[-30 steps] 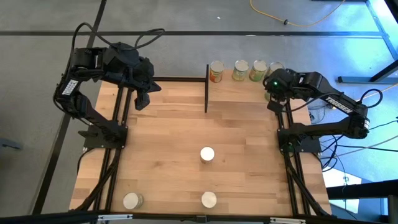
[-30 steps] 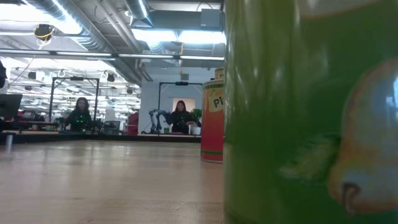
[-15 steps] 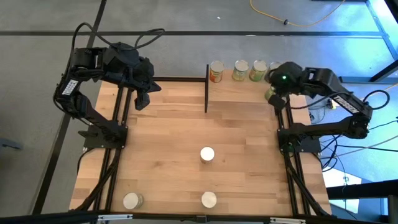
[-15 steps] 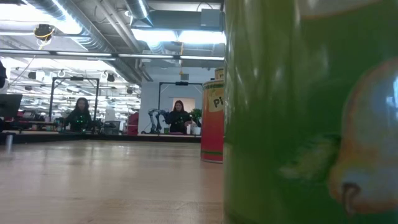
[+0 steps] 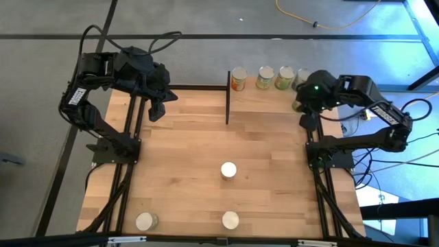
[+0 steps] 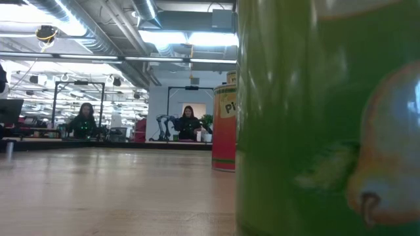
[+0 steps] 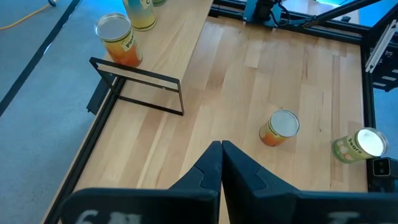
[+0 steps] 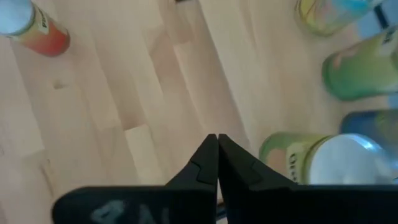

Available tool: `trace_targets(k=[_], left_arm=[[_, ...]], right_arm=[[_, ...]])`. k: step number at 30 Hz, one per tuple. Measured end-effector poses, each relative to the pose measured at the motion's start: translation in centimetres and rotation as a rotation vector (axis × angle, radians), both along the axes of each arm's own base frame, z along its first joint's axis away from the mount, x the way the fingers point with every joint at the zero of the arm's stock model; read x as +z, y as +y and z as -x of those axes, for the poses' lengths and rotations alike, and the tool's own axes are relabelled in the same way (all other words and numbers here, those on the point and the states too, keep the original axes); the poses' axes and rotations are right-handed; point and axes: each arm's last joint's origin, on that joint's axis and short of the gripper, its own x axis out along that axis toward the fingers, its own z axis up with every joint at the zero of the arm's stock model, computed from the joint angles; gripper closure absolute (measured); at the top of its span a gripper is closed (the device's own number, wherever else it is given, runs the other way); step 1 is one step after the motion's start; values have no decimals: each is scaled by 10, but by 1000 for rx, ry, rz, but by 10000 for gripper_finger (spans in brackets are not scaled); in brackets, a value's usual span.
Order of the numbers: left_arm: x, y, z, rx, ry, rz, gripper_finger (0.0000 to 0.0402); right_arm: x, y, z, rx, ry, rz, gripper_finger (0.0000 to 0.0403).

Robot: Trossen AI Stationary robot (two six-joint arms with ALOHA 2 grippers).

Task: Pick and place cans onto a shelf
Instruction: Put the canned orange on the shelf

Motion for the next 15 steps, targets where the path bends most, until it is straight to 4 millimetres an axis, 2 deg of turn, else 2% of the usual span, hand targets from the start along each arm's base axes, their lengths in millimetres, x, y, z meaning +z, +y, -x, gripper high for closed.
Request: trace_targets(k=[15], left_arm=[[0,0,0,5,1,-5,401]], right_arm=[[-44,-9,-7,-65,250,144,399]])
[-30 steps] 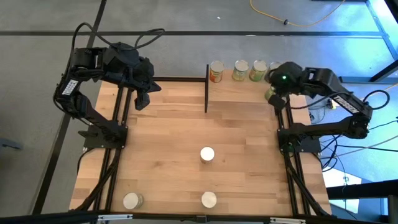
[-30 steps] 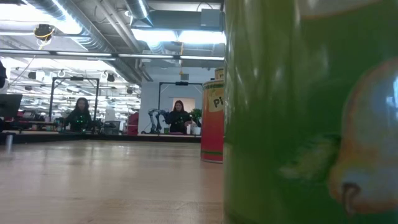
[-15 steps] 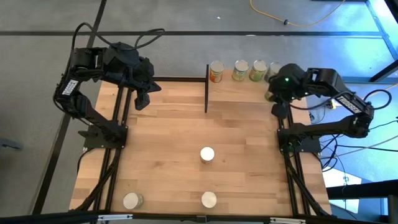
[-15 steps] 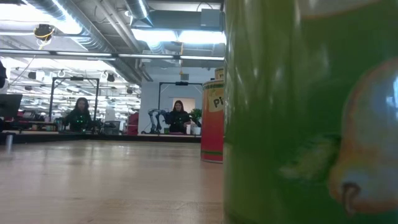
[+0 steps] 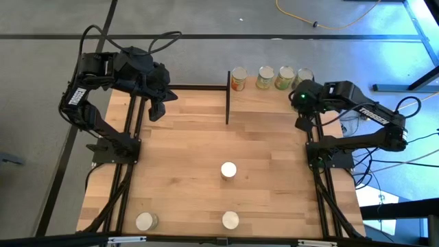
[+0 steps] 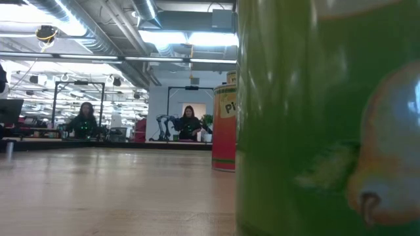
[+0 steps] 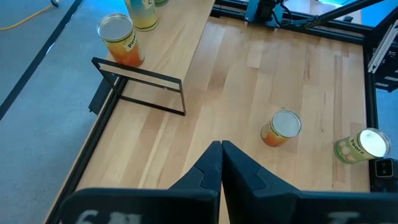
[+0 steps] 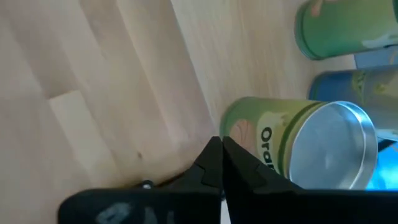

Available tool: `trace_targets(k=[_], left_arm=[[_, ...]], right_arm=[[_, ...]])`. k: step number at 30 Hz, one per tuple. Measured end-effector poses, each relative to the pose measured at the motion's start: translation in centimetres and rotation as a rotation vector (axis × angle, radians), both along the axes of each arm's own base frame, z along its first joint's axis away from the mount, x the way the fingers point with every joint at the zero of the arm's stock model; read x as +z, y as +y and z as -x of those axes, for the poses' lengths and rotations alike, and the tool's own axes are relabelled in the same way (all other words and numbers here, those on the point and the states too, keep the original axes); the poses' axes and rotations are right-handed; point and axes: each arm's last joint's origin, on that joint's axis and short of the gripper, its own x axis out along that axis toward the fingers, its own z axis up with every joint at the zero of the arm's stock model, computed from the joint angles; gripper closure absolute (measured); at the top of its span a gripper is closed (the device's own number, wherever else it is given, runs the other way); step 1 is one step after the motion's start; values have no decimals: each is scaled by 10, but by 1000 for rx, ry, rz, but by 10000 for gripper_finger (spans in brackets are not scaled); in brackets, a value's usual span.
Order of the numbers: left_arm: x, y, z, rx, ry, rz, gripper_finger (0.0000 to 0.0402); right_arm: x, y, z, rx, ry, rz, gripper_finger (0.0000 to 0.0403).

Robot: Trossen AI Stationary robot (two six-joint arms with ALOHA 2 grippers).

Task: Pick and place cans onto a shelf
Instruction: Put the canned orange on the shelf, then put the canned pineapple on the shelf

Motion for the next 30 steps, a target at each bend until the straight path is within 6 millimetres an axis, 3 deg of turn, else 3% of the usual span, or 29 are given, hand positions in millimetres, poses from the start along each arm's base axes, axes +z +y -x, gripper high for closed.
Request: trace_targets(k=[12,18,22,30], left_arm=[[0,0,0,0,0,0,401],[0,0,0,-5,0,5,401],[0,0,0,-4,-1,3,401],[0,0,0,2,0,0,394]], right_arm=[[-11,-5,-2,-41,67,114,400],[-10,-1,-4,4,23,34,400],[5,6,-11,91,-126,-49,400],[53,24,-9,150,-328,-12,400]])
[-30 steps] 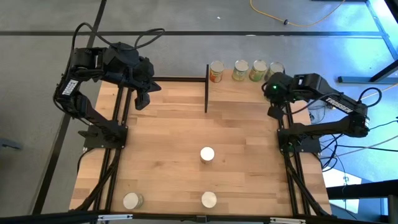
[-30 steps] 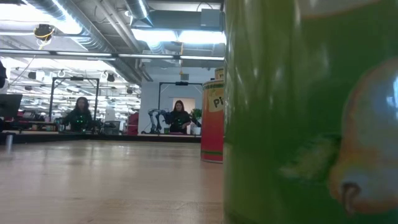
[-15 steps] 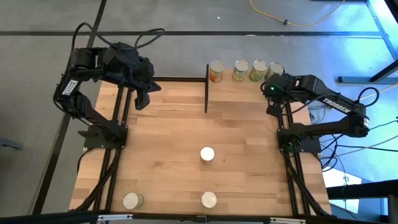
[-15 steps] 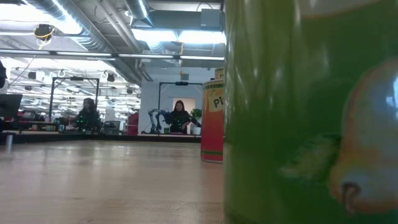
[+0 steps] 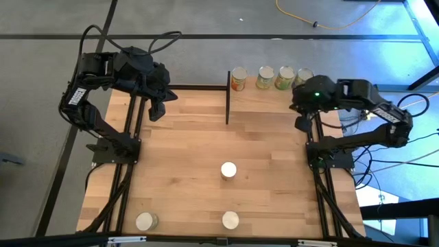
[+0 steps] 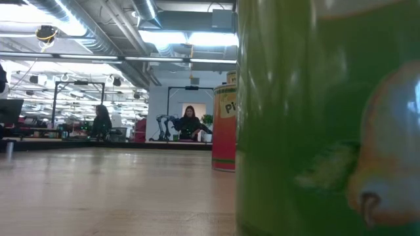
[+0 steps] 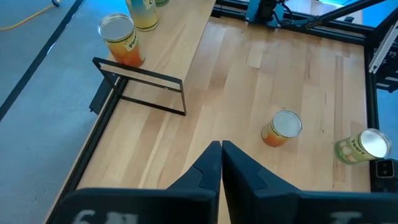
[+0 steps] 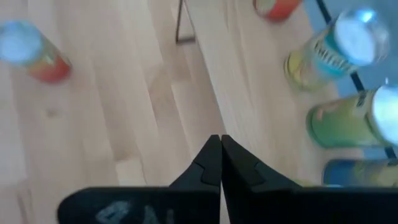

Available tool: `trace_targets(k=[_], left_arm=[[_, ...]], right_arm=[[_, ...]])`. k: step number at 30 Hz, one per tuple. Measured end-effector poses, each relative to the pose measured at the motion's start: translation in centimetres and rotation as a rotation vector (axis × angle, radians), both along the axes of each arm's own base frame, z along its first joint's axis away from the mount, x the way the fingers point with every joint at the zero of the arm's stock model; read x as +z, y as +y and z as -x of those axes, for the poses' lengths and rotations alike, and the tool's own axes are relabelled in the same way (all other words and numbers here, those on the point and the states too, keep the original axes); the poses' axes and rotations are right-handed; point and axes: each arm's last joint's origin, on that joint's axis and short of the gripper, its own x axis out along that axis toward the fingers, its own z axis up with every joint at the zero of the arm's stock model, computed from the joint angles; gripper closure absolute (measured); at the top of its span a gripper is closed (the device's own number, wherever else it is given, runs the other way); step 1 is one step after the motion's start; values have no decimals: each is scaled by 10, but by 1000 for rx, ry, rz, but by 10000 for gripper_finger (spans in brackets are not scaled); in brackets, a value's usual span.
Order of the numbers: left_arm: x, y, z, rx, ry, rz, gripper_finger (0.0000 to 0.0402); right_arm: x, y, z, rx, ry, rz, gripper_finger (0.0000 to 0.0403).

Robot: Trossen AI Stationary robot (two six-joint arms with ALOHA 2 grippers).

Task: Pick and place cans onto a shelf
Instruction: Put the canned pineapple on the shelf

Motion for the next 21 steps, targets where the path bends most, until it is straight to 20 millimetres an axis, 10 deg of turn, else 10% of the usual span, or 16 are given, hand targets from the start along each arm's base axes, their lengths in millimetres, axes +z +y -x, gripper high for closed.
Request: trace_targets(k=[10,21], left_arm=[[-4,-1,-9,-69,7,74,341],[-41,-11,-82,-382,187,-44,340]], right_arm=[[28,8,6,33,-127,28,400],[46,9,14,53,-192,62,400]])
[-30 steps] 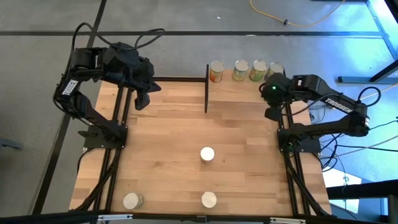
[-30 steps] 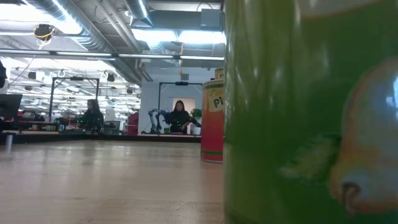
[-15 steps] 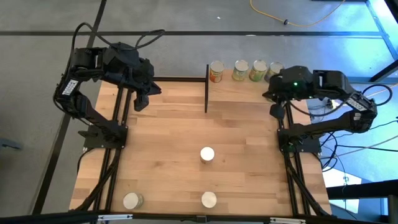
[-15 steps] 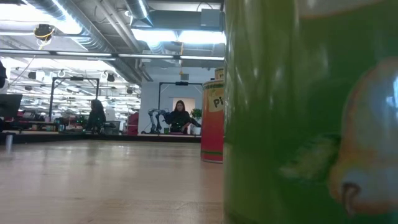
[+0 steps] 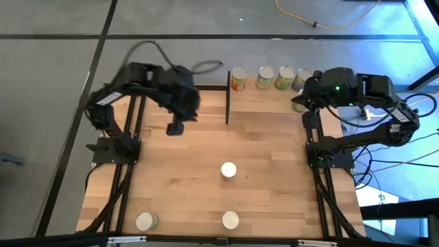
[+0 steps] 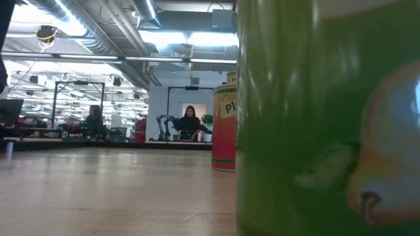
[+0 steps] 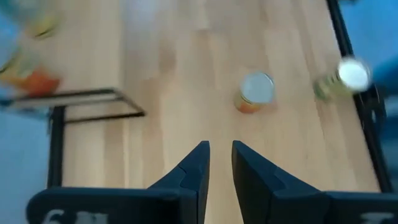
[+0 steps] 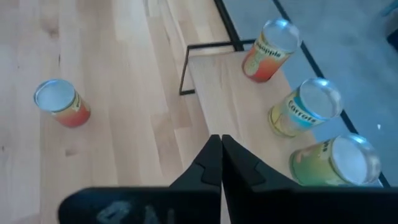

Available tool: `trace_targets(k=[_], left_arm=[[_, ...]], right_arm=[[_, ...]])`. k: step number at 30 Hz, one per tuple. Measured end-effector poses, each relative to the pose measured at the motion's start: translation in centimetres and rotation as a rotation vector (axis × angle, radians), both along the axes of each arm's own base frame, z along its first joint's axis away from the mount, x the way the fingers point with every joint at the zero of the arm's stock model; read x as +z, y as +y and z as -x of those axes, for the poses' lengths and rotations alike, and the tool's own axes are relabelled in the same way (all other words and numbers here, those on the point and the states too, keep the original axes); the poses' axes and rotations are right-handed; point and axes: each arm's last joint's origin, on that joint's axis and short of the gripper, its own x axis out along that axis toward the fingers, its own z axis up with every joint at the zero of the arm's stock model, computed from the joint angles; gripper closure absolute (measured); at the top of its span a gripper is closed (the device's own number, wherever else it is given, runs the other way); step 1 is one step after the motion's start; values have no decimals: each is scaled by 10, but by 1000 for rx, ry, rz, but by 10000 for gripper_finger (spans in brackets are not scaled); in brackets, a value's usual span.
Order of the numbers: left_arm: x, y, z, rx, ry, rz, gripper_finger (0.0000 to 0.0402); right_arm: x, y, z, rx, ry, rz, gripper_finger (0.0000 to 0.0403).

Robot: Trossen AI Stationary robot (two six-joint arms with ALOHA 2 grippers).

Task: Pick and place cans onto a shelf
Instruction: Put the canned pineapple on the shelf

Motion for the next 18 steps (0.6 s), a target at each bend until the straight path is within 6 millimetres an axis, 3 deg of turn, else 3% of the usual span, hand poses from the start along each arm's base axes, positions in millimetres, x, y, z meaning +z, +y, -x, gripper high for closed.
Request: trace_targets(k=[4,12,18], left_arm=[[-21,-16,-33,-186,53,-15,342],[-73,-44,-91,-278,192,-15,343],[-109,-68,-120,-471,270,-88,343]], right_arm=[[8,3,8,37,-45,4,400],[16,7,19,88,-109,-7,400],[17,8,22,98,-113,7,400]])
